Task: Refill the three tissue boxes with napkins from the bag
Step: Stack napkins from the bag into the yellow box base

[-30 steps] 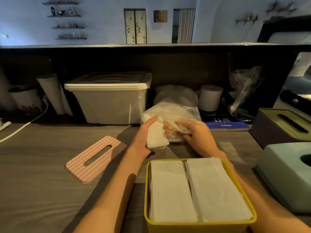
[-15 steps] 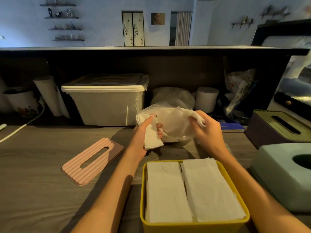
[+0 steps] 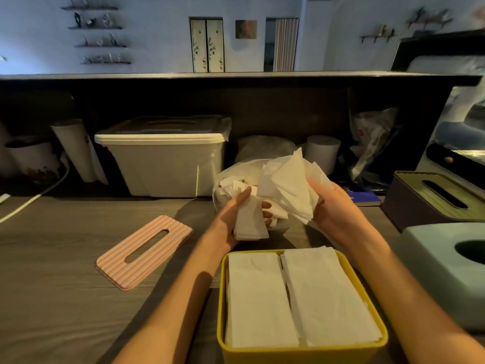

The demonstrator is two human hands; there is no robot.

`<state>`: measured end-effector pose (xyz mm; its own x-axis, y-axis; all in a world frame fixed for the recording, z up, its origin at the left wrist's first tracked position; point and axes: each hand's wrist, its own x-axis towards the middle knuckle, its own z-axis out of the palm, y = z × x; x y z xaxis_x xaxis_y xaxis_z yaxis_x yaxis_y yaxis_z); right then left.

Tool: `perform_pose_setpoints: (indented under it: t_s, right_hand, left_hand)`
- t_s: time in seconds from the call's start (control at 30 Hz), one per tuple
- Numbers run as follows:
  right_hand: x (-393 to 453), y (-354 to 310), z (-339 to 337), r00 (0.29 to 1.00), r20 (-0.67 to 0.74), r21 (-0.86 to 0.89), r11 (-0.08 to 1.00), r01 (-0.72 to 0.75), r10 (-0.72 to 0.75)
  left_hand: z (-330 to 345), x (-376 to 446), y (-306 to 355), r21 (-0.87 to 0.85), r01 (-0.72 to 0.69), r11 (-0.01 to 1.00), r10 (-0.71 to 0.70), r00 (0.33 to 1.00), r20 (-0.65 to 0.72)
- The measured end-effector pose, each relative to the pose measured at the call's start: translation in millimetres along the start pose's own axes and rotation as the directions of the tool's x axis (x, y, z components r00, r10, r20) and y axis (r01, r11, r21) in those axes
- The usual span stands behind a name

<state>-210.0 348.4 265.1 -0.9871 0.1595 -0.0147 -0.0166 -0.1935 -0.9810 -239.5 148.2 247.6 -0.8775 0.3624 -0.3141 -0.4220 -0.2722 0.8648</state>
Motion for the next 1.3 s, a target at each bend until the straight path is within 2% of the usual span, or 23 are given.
perform_pose_setpoints:
  t_s: [0.07, 0.1, 0.17, 0.23, 0.33, 0.4, 0.5, 0.67, 0.87, 1.07, 1.2, 1.3]
  right_hand:
    - [-5.9, -1.7, -2.7, 0.983, 0.184, 0.179, 0.983, -0.047, 0.013]
    - [-8.4, -2.3, -3.9, 0.972, 0.235, 0.181, 0.982, -0.052, 0.008]
    - [-8.1, -0.3, -4.9, 0.972, 0.236, -0.024, 1.0, 0.014, -0.007]
    - [-6.6, 2.7, -4.9, 0.983, 0.179, -0.329, 0.94, 0.095, -0.037]
    - [-0.3, 9.9, -5.6, 0.964, 0.19, -0.661, 0.701, 0.265, -0.186]
    - [1.8, 13.2, -4.5, 0.938, 0.199, -0.756, 0.564, 0.331, -0.284]
    - [3.5, 13.7, -6.8, 0.921, 0.154, -0.745, 0.571, 0.346, -0.357]
    - [-0.9, 9.0, -11.0, 0.974, 0.137, -0.664, 0.712, 0.227, -0.183]
    - [-1.0, 8.3, -15.3, 0.97, 0.077, -0.556, 0.798, 0.232, -0.229]
    - [2.5, 14.2, -13.1, 0.954, 0.075, -0.517, 0.807, 0.287, -0.292]
    - [1.6, 12.9, -15.3, 0.887, -0.016, -0.474, 0.785, 0.4, -0.461]
    - [-3.7, 2.8, -12.6, 0.857, -0.054, -0.445, 0.78, 0.439, -0.513]
  left_hand:
    - [2.6, 1.0, -2.8, -0.012, 0.008, 1.0, -0.008, 0.999, 0.035]
    - [5.6, -3.3, -4.7, -0.038, 0.016, 0.999, -0.014, 0.999, 0.052]
    - [13.1, -9.0, -9.3, -0.114, 0.07, 0.991, -0.059, 0.993, 0.099]
    - [16.8, -6.9, -14.6, -0.105, 0.062, 0.993, -0.052, 0.994, 0.096]
    - [13.0, 2.2, -18.9, -0.043, -0.089, 0.995, 0.091, 0.995, 0.048]
    - [15.4, 2.0, -16.2, -0.053, -0.058, 0.997, 0.062, 0.995, 0.076]
    - [11.2, 2.4, -19.9, -0.176, 0.02, 0.984, 0.014, 0.982, 0.189]
    - [0.0, 13.7, -23.4, -0.315, 0.054, 0.948, 0.008, 0.981, 0.192]
    - [-1.3, 14.5, -22.6, -0.182, -0.03, 0.983, 0.066, 0.978, 0.199]
    - [-3.1, 13.2, -24.7, -0.038, -0.086, 0.996, 0.093, 0.962, 0.258]
    - [-6.4, 16.4, -25.0, -0.048, -0.093, 0.994, 0.102, 0.97, 0.223]
    - [-7.6, 21.3, -26.6, -0.071, -0.126, 0.99, 0.136, 0.975, 0.175]
